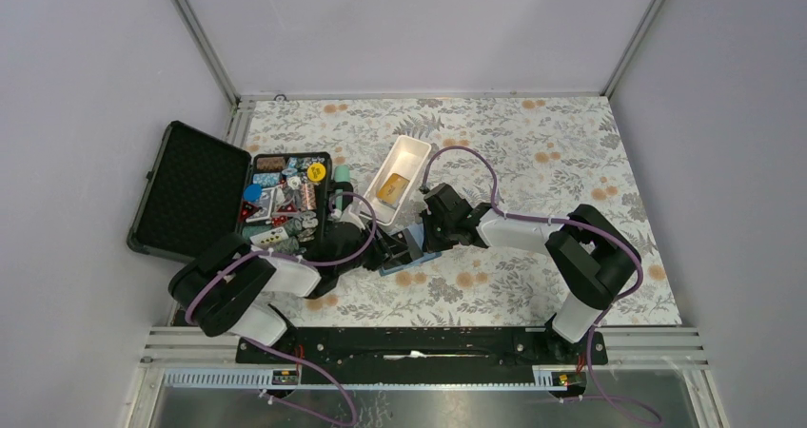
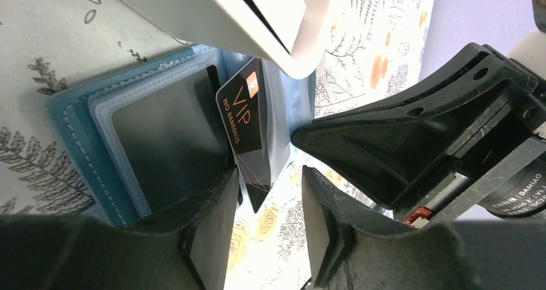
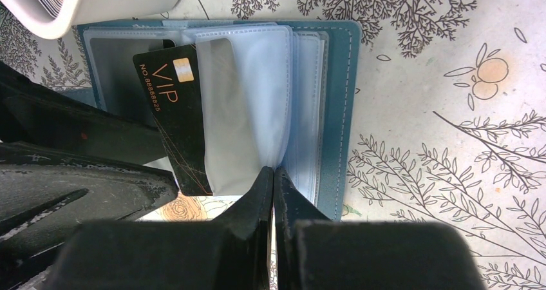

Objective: Put the credit cards into the card holder
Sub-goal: Insert the credit card into the card holder.

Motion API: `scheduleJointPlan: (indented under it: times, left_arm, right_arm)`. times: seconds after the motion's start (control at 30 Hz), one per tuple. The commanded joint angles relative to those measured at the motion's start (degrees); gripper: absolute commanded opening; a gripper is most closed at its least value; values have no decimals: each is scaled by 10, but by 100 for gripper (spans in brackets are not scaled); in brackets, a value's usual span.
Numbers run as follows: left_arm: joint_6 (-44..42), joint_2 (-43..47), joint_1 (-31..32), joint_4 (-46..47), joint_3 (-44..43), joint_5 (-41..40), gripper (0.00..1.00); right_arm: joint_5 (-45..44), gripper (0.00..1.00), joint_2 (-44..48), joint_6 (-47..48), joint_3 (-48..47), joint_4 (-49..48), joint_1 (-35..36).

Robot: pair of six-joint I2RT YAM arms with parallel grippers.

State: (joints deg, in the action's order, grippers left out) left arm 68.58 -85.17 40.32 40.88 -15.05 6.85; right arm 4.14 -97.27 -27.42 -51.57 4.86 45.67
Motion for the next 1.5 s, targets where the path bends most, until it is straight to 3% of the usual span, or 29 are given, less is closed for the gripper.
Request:
scheduleJointPlan:
  times: [0.0, 0.43, 0.73, 1.23, 1.4, 1.47]
  left_arm:
    - [-52, 22, 0, -165, -14, -50, 43]
    - [-93, 4, 0, -226, -67, -66, 20]
    - [-128, -15, 0, -262, -103, -74, 16]
    - [-145, -35, 11, -282, -144, -51, 17]
    - [-157, -3, 10, -320, -144, -66, 28]
    - [-159, 0, 11, -329, -147, -67, 33]
  right_arm:
    - [-4, 0, -10, 5, -5, 32, 9]
    - [0, 0, -12, 5, -5, 32, 10]
    - [2, 0, -13, 5, -5, 32, 11]
    - [0, 0, -7, 4, -7, 32, 12]
    - [-10, 0, 5, 0, -9, 41, 13]
    - [-15, 7, 14, -1, -9, 43, 13]
